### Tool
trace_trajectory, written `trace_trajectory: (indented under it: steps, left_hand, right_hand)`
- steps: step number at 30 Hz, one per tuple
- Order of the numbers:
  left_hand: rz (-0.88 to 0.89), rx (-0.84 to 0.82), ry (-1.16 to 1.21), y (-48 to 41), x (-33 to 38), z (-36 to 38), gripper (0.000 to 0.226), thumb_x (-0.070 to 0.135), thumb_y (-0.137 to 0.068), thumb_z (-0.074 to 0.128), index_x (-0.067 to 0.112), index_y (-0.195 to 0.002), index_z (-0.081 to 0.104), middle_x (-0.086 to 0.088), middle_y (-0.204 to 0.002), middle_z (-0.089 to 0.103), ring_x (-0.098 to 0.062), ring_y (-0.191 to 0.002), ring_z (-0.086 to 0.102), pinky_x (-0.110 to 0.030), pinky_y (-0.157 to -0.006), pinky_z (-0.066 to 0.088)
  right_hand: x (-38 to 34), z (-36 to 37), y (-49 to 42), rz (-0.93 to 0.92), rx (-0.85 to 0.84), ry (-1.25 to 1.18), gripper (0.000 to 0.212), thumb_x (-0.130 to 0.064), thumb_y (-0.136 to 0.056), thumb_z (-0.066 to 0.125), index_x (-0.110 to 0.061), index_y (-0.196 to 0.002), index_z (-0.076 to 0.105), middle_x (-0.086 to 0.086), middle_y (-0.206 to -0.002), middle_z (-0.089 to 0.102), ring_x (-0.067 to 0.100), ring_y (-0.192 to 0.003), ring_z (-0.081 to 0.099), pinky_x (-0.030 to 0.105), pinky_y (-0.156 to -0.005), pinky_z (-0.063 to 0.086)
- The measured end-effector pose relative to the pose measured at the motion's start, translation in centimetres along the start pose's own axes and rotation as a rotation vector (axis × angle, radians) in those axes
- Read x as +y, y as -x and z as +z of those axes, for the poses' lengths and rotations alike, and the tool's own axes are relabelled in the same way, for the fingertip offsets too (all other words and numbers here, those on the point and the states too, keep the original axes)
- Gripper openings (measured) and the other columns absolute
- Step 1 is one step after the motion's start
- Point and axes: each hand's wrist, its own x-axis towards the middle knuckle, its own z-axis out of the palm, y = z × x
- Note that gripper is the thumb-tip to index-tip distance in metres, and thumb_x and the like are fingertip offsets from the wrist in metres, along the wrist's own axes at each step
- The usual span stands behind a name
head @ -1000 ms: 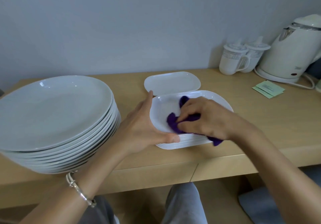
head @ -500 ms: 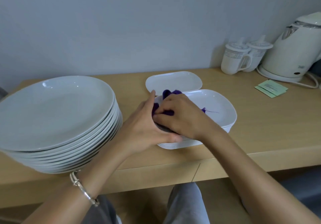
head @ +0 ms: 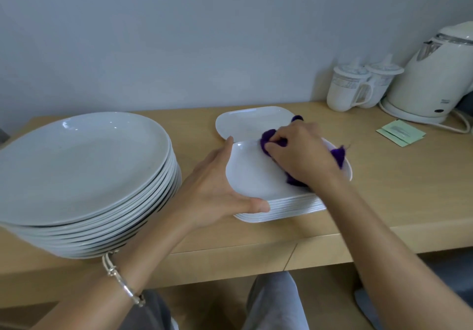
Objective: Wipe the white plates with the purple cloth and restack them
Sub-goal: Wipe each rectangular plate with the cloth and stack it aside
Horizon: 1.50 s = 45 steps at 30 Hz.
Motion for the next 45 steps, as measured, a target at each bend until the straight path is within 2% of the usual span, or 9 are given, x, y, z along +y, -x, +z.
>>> trace_trajectory:
  steps: [6,11,14,18,21,28,32,38,45]
  left_hand:
    - [-0.033,0.036,0.027,-0.4,-0.7,0.6,0.123,0.063,-0.034,0.083,0.029,-0.141,0.032,0.016,-0.125,0.058,-0.011,-0.11,0.058,-0.03,-0.085,0.051]
    - [0.011,-0.003,0.022,-0.5,-0.7,0.3,0.128,0.078,-0.03,0.081,0.042,-0.142,0.029,0.022,-0.136,0.051,-0.01,-0.128,0.051,-0.042,-0.095,0.051]
    - [0.0,0.01,0.003,-0.1,-0.3,0.2,0.103,0.065,-0.038,0.08,0.052,-0.129,0.034,0.026,-0.124,0.052,-0.01,-0.118,0.053,-0.041,-0.089,0.052]
    - [0.008,0.016,-0.002,0.0,0.0,0.1,0.101,0.061,-0.041,0.08,0.054,-0.13,0.032,0.026,-0.122,0.051,-0.007,-0.115,0.051,-0.038,-0.088,0.052]
    - [-0.006,0.018,0.005,0.1,0.1,0.2,0.099,0.057,-0.045,0.084,0.048,-0.13,0.035,0.026,-0.12,0.052,-0.004,-0.111,0.052,-0.036,-0.086,0.052]
    - [-0.049,0.031,-0.014,-0.1,-0.2,0.5,0.127,0.067,-0.035,0.08,0.03,-0.144,0.029,0.014,-0.133,0.056,-0.015,-0.123,0.054,-0.04,-0.098,0.05]
    - [-0.033,0.012,-0.016,-0.3,-0.2,0.2,0.124,0.07,-0.034,0.08,0.042,-0.143,0.027,0.02,-0.136,0.052,-0.013,-0.128,0.051,-0.042,-0.095,0.051]
    - [-0.032,-0.012,-0.014,-0.3,-0.4,0.2,0.126,0.07,-0.038,0.079,0.044,-0.148,0.022,0.02,-0.14,0.048,-0.013,-0.13,0.047,-0.043,-0.098,0.049]
    - [-0.01,-0.032,0.041,-0.4,-0.6,0.0,0.129,0.069,-0.039,0.084,0.032,-0.149,0.028,0.015,-0.141,0.052,-0.01,-0.129,0.051,-0.041,-0.101,0.049]
  right_hand:
    - [-3.6,0.6,2.9,-0.353,-0.266,-0.195,0.019,-0.021,-0.085,0.061,-0.012,-0.072,0.073,0.008,-0.073,0.054,0.023,-0.079,0.048,0.029,-0.064,0.035]
    - [0.2,-4.2,3.8,-0.25,-0.512,-0.264,0.009,-0.028,-0.079,0.072,-0.036,-0.077,0.075,-0.017,-0.096,0.065,-0.004,-0.096,0.055,0.009,-0.086,0.039]
    - [3.1,-6.1,2.7,-0.124,-0.386,-0.175,0.01,-0.034,-0.073,0.073,-0.043,-0.069,0.072,-0.025,-0.094,0.063,-0.005,-0.094,0.056,0.008,-0.084,0.04]
    - [3.6,-3.9,0.3,-0.046,-0.19,-0.022,0.01,-0.036,-0.081,0.064,-0.033,-0.077,0.073,-0.003,-0.091,0.063,0.014,-0.088,0.057,0.019,-0.067,0.037]
    - [0.8,-0.2,-0.5,-0.07,-0.064,-0.035,0.016,-0.034,-0.084,0.06,-0.024,-0.087,0.073,0.007,-0.093,0.059,0.024,-0.098,0.051,0.027,-0.083,0.039]
    - [-3.0,0.0,3.2,-0.357,-0.309,-0.276,0.021,-0.024,-0.083,0.062,-0.026,-0.062,0.064,0.002,-0.071,0.052,0.02,-0.076,0.049,0.036,-0.065,0.039]
    - [-0.2,-3.5,3.8,-0.27,-0.491,-0.272,0.006,-0.033,-0.078,0.069,-0.035,-0.076,0.074,-0.008,-0.091,0.067,0.01,-0.092,0.06,0.036,-0.088,0.046]
    - [3.6,-4.7,1.1,0.015,-0.214,-0.068,0.005,-0.04,-0.079,0.065,-0.042,-0.075,0.068,-0.011,-0.09,0.058,0.014,-0.092,0.056,0.027,-0.076,0.042]
    - [-2.1,0.7,1.8,-0.207,-0.226,-0.153,0.017,-0.032,-0.086,0.061,-0.023,-0.096,0.071,-0.002,-0.095,0.052,0.023,-0.105,0.042,0.026,-0.08,0.034]
